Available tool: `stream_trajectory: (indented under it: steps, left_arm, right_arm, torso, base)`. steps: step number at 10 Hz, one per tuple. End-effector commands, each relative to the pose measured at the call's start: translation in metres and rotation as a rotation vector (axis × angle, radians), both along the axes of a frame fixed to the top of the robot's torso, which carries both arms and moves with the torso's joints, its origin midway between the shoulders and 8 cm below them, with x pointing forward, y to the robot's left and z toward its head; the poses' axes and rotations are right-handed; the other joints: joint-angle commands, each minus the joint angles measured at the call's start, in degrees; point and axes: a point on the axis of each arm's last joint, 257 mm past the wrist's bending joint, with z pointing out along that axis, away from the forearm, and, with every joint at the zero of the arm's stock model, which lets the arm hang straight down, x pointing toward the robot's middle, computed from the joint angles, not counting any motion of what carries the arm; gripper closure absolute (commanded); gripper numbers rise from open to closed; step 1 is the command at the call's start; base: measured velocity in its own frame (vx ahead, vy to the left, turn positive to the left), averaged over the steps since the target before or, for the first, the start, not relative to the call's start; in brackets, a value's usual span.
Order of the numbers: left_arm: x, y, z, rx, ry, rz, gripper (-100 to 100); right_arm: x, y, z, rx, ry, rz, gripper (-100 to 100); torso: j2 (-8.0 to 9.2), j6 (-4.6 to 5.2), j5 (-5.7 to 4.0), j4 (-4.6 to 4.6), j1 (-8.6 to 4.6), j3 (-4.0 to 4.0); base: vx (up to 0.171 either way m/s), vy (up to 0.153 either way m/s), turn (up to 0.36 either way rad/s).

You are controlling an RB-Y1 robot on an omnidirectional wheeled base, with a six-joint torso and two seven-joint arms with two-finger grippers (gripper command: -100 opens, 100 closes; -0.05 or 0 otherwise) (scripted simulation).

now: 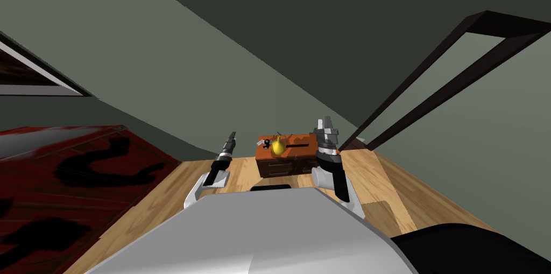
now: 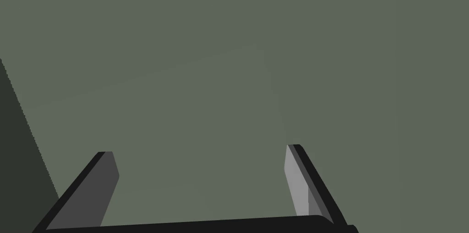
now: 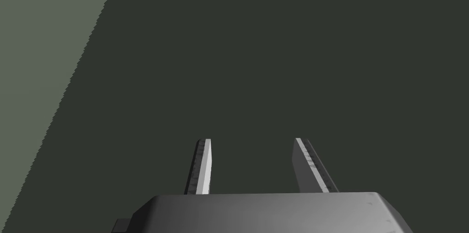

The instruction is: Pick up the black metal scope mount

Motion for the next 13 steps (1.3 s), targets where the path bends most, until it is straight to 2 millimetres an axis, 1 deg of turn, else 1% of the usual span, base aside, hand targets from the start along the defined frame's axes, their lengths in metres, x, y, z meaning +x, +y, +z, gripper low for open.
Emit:
stream_trajectory:
  steps: [1,2,3,4,5,6,7,8,9,11,12,13]
  left_arm:
    - [0.008,0.004,-0.017,-0.010,0.039,0.009,-100]
    - [0.014,0.007,-0.025,-0.018,0.059,0.014,-100]
    - [0.013,0.009,-0.037,-0.020,0.082,0.019,-100]
    - [0.020,0.011,-0.042,-0.028,0.097,0.023,-100]
    - [0.019,0.013,-0.053,-0.030,0.118,0.027,-100]
    - [0.025,0.015,-0.059,-0.039,0.134,0.032,-100]
    - [0.024,0.016,-0.069,-0.041,0.154,0.036,-100]
    - [0.030,0.018,-0.076,-0.051,0.171,0.041,-100]
    - [0.028,0.020,-0.086,-0.053,0.190,0.044,-100]
    - [0.039,0.024,-0.108,-0.077,0.243,0.058,-100]
    - [0.036,0.025,-0.118,-0.079,0.264,0.062,-100]
    - [0.041,0.026,-0.130,-0.092,0.292,0.068,-100]
  right_arm:
    - [0.000,0.000,0.000,0.000,0.000,0.000,0]
    - [0.000,0.000,0.000,0.000,0.000,0.000,0]
    - [0.000,0.000,0.000,0.000,0.000,0.000,0]
    - [0.000,0.000,0.000,0.000,0.000,0.000,0]
    - [0.000,0.000,0.000,0.000,0.000,0.000,0]
    - [0.000,0.000,0.000,0.000,0.000,0.000,0]
    - [0.000,0.000,0.000,0.000,0.000,0.000,0]
    - [0.000,0.000,0.000,0.000,0.000,0.000,0]
    - [0.000,0.000,0.000,0.000,0.000,0.000,0]
    - [0.000,0.000,0.000,0.000,0.000,0.000,0]
    - [0.000,0.000,0.000,0.000,0.000,0.000,0]
    - [0.000,0.000,0.000,0.000,0.000,0.000,0]
  torso:
    - [0.00,0.00,0.00,0.00,0.00,0.00]
    - [0.00,0.01,0.01,0.00,0.01,0.00]
    - [-0.01,0.01,-0.01,0.00,-0.05,-0.01]
    - [0.00,-0.01,-0.01,0.00,-0.02,0.00]
    - [0.00,0.01,0.00,0.00,-0.02,0.00]
    - [0.03,-0.01,0.00,0.00,0.02,0.02]
    - [0.04,0.01,0.00,0.01,0.00,0.02]
    - [0.05,-0.01,0.00,0.01,0.02,0.03]
    - [0.04,0.01,0.00,0.01,0.00,0.02]
    - [0.01,0.00,0.00,0.00,0.00,0.01]
    - [0.00,0.00,-0.01,0.00,-0.05,0.00]
    - [0.02,-0.02,-0.01,0.00,-0.03,0.01]
  base:
    - [0.015,-0.028,-0.069]
    - [0.018,-0.048,-0.103]
    - [0.013,-0.035,-0.025]
    - [0.013,-0.033,-0.059]
    - [0.007,-0.025,-0.031]
    - [0.002,-0.031,-0.050]
    - [0.006,-0.026,-0.036]
    - [0.007,-0.031,-0.067]
    - [0.010,-0.024,-0.039]
    - [0.015,-0.040,-0.076]
    - [0.011,-0.040,-0.038]
    - [0.006,-0.039,-0.067]
